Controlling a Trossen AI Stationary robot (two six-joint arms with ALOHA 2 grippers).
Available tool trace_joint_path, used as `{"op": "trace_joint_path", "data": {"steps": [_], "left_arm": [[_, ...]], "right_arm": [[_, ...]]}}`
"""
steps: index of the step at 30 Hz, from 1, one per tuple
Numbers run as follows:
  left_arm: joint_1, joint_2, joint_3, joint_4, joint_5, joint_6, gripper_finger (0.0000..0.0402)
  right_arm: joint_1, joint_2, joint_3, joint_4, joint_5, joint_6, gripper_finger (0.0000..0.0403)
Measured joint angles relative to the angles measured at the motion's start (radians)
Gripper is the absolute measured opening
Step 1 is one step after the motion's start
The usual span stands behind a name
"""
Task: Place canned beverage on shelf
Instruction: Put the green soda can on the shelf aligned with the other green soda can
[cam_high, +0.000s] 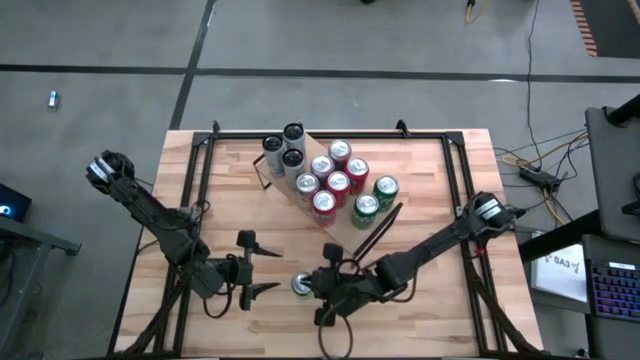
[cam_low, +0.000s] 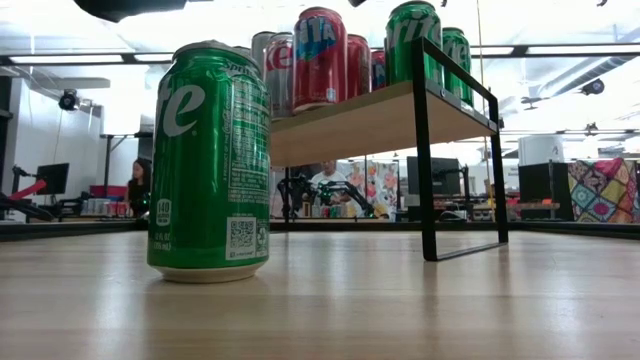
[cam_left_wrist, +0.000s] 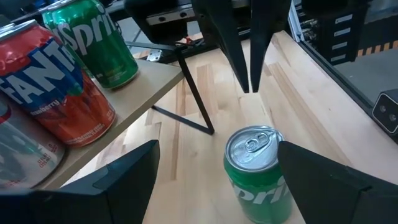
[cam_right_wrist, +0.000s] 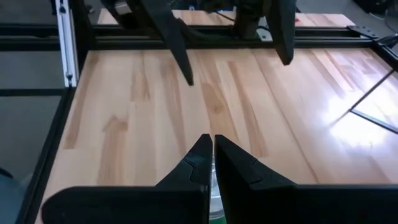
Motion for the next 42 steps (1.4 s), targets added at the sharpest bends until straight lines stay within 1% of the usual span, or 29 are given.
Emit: {"op": "trace_joint_path", "data": {"steps": [7,9,11,14,23,25,27,31,36,38,42], "left_arm": [[0.0,0.0,0.0,-0.005,-0.001,-0.01,0.0311],[0.0,0.0,0.0,-0.006,-0.002,-0.01,0.0311],[0.0,0.0,0.0,-0.008,-0.002,-0.01,0.0311],[0.0,0.0,0.0,-0.009,-0.002,-0.01,0.0311],[0.0,0.0,0.0,-0.008,-0.002,-0.01,0.0311],[0.0,0.0,0.0,-0.007,-0.002,-0.013,0.0311],[0.0,0.0,0.0,-0.005,-0.002,-0.015,0.0311],[0.0,0.0,0.0,0.004,-0.002,-0.017,0.0311],[0.0,0.0,0.0,0.008,-0.002,-0.017,0.0311],[0.0,0.0,0.0,0.009,-0.002,-0.017,0.0311],[0.0,0.0,0.0,0.008,0.005,-0.024,0.031]], "right_arm": [[-0.002,-0.002,0.054,-0.061,0.01,0.031,0.0014],[-0.002,0.002,0.071,-0.093,0.009,0.031,0.0026],[-0.002,0.003,0.081,-0.117,0.005,0.041,0.0049],[-0.002,0.003,0.089,-0.122,0.003,0.067,0.01],[0.0,0.009,0.097,-0.123,-0.046,0.112,0.0306],[0.0,0.009,0.097,-0.117,-0.046,0.113,0.0339],[0.0,0.009,0.097,-0.108,-0.047,0.114,0.036],[-0.001,0.029,0.103,-0.08,-0.048,0.109,0.0366],[-0.003,0.095,0.171,-0.147,-0.047,0.1,0.0364],[-0.005,0.124,0.223,-0.204,-0.045,0.098,0.0364],[-0.008,0.2,0.353,-0.407,-0.041,0.134,0.0364]]}}
